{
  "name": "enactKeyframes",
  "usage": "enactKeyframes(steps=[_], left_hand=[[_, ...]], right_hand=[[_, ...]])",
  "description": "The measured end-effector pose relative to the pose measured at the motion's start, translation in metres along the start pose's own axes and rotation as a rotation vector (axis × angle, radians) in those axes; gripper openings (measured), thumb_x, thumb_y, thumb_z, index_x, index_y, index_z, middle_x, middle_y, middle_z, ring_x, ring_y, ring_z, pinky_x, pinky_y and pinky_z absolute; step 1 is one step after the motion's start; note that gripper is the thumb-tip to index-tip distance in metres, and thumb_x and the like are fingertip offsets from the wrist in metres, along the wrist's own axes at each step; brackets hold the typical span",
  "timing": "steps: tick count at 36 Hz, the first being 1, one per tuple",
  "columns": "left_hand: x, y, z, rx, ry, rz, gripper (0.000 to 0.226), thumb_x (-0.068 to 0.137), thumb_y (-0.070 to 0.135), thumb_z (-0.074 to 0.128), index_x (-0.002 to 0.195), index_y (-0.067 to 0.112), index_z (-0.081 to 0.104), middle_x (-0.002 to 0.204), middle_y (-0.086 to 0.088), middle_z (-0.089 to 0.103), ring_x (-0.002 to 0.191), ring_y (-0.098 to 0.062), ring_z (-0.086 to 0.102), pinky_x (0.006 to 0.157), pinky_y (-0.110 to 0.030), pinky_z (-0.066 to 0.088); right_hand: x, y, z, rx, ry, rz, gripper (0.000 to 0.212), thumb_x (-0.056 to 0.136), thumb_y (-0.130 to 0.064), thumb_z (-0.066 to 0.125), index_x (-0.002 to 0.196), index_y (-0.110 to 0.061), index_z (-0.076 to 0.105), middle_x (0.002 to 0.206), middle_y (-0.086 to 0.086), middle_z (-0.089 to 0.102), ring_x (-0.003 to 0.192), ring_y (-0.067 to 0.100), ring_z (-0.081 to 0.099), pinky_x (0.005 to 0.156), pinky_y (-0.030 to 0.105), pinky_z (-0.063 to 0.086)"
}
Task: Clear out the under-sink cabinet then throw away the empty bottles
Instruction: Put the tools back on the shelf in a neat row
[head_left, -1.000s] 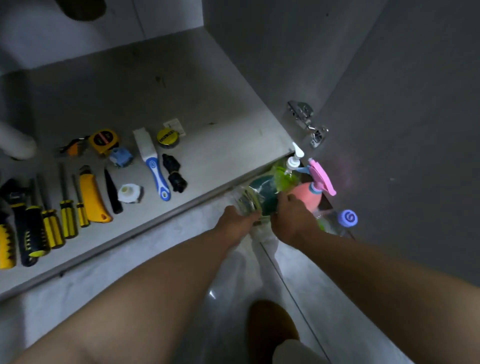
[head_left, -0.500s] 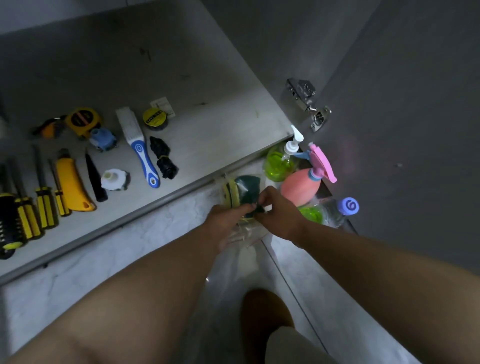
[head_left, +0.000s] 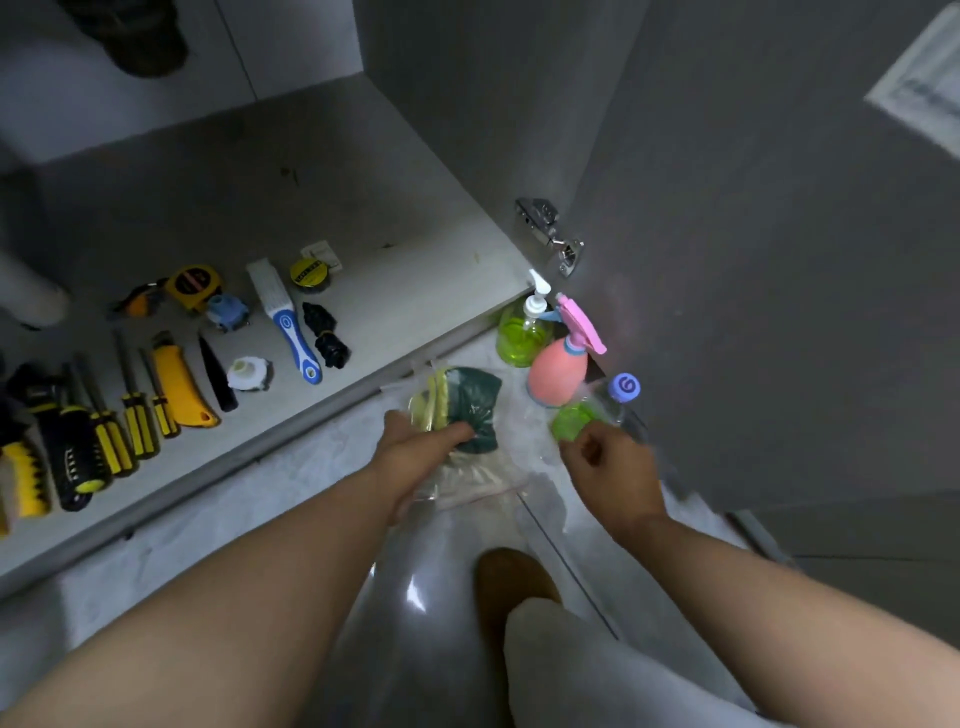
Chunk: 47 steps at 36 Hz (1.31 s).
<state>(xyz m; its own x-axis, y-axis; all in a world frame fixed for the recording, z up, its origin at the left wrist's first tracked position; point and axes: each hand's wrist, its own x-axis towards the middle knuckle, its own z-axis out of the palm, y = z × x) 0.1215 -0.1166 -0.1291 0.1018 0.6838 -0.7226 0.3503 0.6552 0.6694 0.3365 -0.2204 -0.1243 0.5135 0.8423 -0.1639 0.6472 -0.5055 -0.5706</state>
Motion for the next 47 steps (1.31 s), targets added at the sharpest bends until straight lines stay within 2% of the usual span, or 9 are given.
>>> enactKeyframes(steps=[4,9,14,20,24,30,36,42,47], left_hand=[[-0.014,0.029,-0.012,0.013,-0.036,0.085,0.086,0.044,0.050,0.085,0.120,0.022,0.055,0.109,-0.004,0.072,0.094,-0.019,0.071,0.075,-0.032,0.057],[-0.037,0.066,-0.035,0.088,0.026,0.184,0.084,0.049,0.055,0.085,0.118,0.022,0.051,0.105,-0.004,0.069,0.092,-0.018,0.069,0.065,-0.030,0.051],[-0.060,0.086,-0.062,0.098,0.106,0.262,0.083,0.046,0.057,0.088,0.115,0.023,0.056,0.107,-0.003,0.072,0.096,-0.022,0.072,0.087,-0.043,0.059],[-0.090,0.104,-0.098,0.100,0.164,0.306,0.078,0.052,0.052,0.089,0.118,0.021,0.063,0.107,-0.004,0.075,0.094,-0.021,0.074,0.086,-0.037,0.060],[-0.109,0.118,-0.118,0.082,0.325,0.408,0.067,0.065,0.045,0.088,0.117,0.021,0.054,0.098,0.003,0.067,0.084,-0.012,0.066,0.060,-0.024,0.046],[-0.103,0.128,-0.146,-0.118,0.505,0.409,0.075,0.067,0.043,0.088,0.125,0.020,0.045,0.108,-0.001,0.063,0.091,-0.018,0.064,0.076,-0.035,0.054],[-0.071,0.112,-0.167,-0.386,0.501,0.260,0.080,0.063,0.042,0.090,0.129,0.020,0.050,0.115,-0.004,0.067,0.098,-0.026,0.069,0.090,-0.047,0.058],[-0.047,0.098,-0.189,-0.495,0.509,0.201,0.097,0.064,0.039,0.091,0.146,0.020,0.042,0.138,-0.008,0.059,0.119,-0.031,0.063,0.102,-0.050,0.052],[-0.032,0.077,-0.195,-0.561,0.475,0.169,0.078,0.073,0.027,0.089,0.138,0.022,0.046,0.120,-0.005,0.066,0.102,-0.024,0.068,0.079,-0.035,0.057]], right_hand=[[0.000,-0.003,-0.033,-0.016,0.228,-0.037,0.027,0.084,-0.029,0.066,0.085,-0.023,0.041,0.087,0.000,0.052,0.070,0.030,0.054,0.063,0.038,0.046],[0.027,-0.014,-0.060,-0.278,-0.011,0.069,0.045,0.091,-0.041,0.059,0.125,-0.021,0.039,0.120,0.014,0.053,0.101,0.043,0.060,0.081,0.044,0.049],[0.037,-0.033,-0.065,-0.302,-0.144,0.101,0.030,0.093,-0.030,0.056,0.120,-0.018,0.054,0.119,0.020,0.057,0.108,0.041,0.059,0.087,0.040,0.049],[0.024,-0.058,-0.065,-0.306,-0.169,0.012,0.032,0.083,-0.034,0.062,0.112,-0.021,0.058,0.108,0.014,0.064,0.097,0.038,0.064,0.076,0.034,0.050],[0.027,-0.087,-0.072,-0.157,-0.126,-0.048,0.025,0.077,-0.041,0.064,0.096,-0.026,0.058,0.092,0.006,0.065,0.085,0.034,0.061,0.071,0.032,0.049],[0.058,-0.161,-0.084,0.027,-0.061,-0.109,0.019,0.076,-0.041,0.062,0.081,-0.023,0.059,0.084,0.003,0.067,0.083,0.028,0.062,0.070,0.030,0.046],[0.093,-0.230,-0.080,0.022,-0.004,-0.240,0.017,0.079,-0.035,0.063,0.086,-0.019,0.061,0.079,0.004,0.070,0.079,0.028,0.066,0.073,0.034,0.055],[0.132,-0.274,-0.049,-0.066,0.017,-0.343,0.018,0.088,-0.029,0.065,0.102,-0.017,0.063,0.101,0.011,0.069,0.097,0.033,0.063,0.080,0.032,0.049],[0.163,-0.309,-0.017,-0.108,0.051,-0.356,0.024,0.093,-0.022,0.058,0.116,-0.016,0.061,0.116,0.020,0.063,0.106,0.039,0.062,0.077,0.029,0.042]])
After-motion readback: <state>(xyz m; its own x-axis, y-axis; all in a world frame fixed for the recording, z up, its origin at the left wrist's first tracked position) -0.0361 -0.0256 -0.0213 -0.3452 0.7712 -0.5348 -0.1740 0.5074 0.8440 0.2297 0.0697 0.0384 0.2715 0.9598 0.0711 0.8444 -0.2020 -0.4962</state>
